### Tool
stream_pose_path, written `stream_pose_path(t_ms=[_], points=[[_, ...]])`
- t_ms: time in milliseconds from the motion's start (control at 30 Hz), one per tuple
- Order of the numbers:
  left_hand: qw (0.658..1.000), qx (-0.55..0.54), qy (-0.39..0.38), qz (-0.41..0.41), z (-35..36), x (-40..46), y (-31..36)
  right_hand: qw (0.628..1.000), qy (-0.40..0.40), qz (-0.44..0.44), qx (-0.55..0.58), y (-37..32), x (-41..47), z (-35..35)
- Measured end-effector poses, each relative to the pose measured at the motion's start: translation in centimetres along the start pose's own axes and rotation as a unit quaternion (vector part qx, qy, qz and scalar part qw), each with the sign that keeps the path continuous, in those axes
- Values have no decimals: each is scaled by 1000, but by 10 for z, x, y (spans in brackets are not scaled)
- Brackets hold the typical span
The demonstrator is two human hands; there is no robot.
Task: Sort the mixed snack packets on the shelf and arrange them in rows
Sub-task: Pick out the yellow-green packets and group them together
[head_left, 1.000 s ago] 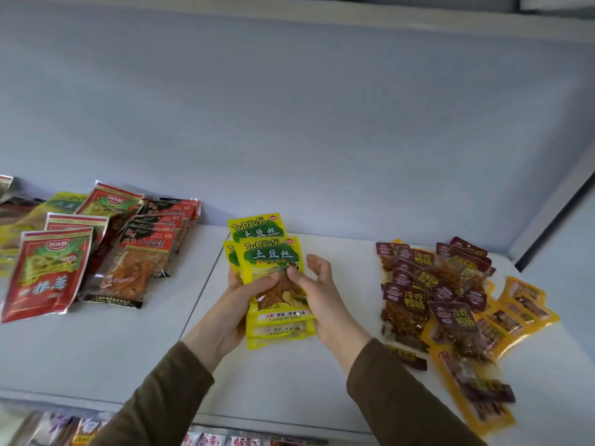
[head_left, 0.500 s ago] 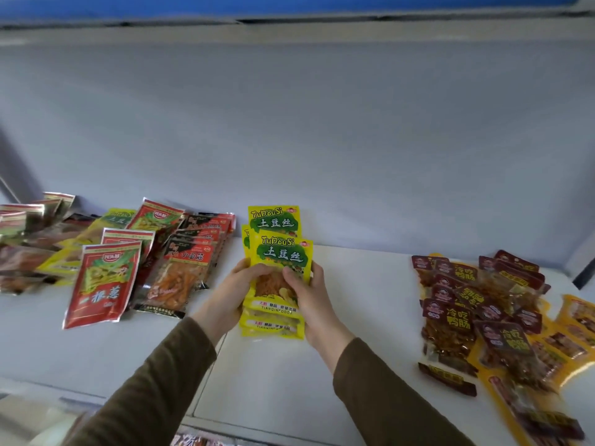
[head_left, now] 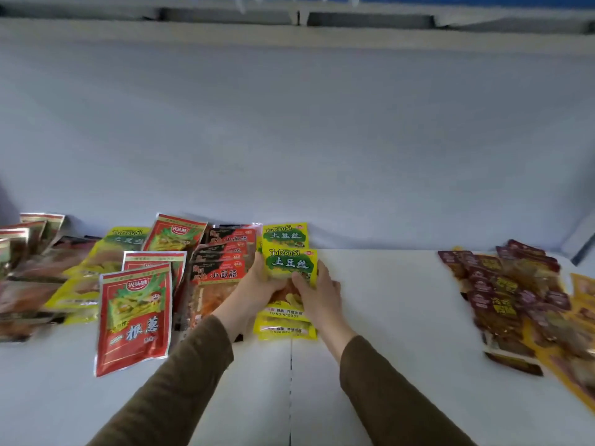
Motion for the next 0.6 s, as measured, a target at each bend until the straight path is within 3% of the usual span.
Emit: stream_pose_path(t_ms=[100,267,600], points=[[996,78,-5,31,-3,0,2,997,-11,-10,74,-6,-1,4],[970,239,27,48,-5,2,-6,996,-8,-22,88,-15,0,15],[949,303,12,88,-14,-4,-4,995,-28,3,91,-6,-2,6]])
Point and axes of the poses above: each hand's wrist, its own x-axis towards the middle knuckle, its own z-axis out of the palm, y = z × x, the point moved 4 cm from there along x, towards the middle knuckle, and after that the axes turned 6 degrees about -x, right-handed, at the moved point
